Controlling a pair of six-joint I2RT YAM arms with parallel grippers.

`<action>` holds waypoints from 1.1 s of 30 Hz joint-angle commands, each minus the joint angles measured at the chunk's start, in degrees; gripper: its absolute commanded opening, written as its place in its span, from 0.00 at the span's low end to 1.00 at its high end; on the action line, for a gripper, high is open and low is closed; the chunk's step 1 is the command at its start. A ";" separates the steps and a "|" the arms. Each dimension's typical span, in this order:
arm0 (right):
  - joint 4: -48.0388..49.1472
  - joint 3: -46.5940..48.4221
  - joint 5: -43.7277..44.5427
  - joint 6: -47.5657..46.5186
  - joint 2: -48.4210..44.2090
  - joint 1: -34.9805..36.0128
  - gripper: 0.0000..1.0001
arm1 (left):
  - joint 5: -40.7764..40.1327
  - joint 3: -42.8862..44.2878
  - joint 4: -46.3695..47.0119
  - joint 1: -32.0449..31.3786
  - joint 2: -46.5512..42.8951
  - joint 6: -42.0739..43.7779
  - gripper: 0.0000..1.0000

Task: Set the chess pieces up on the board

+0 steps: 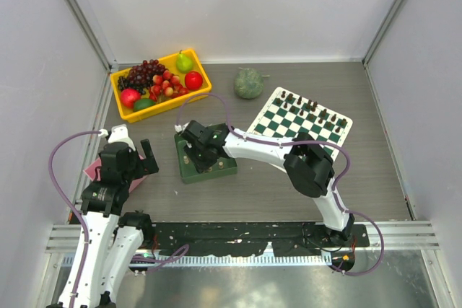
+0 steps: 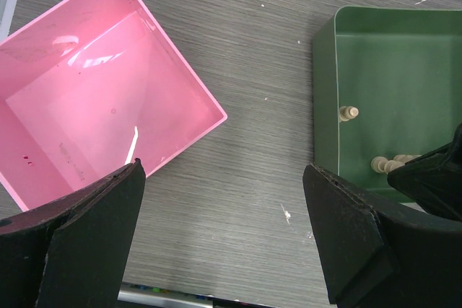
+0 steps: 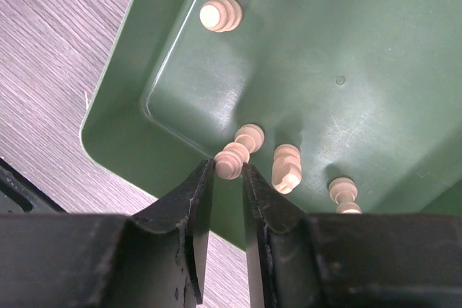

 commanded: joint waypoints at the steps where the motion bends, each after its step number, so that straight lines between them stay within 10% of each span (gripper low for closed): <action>1: 0.74 1.58 0.75 -0.42 -2.23 0.22 0.26 | -0.33 1.08 1.08 0.00 -0.11 0.31 0.99; 24: 6.46 -3.87 -8.30 5.91 -16.46 -8.65 0.24 | -0.60 1.17 0.90 0.00 -0.46 0.31 0.99; 33: 4.88 -19.33 -4.35 7.31 -33.15 -16.82 0.24 | -0.51 1.08 1.08 -0.09 -0.20 0.39 0.99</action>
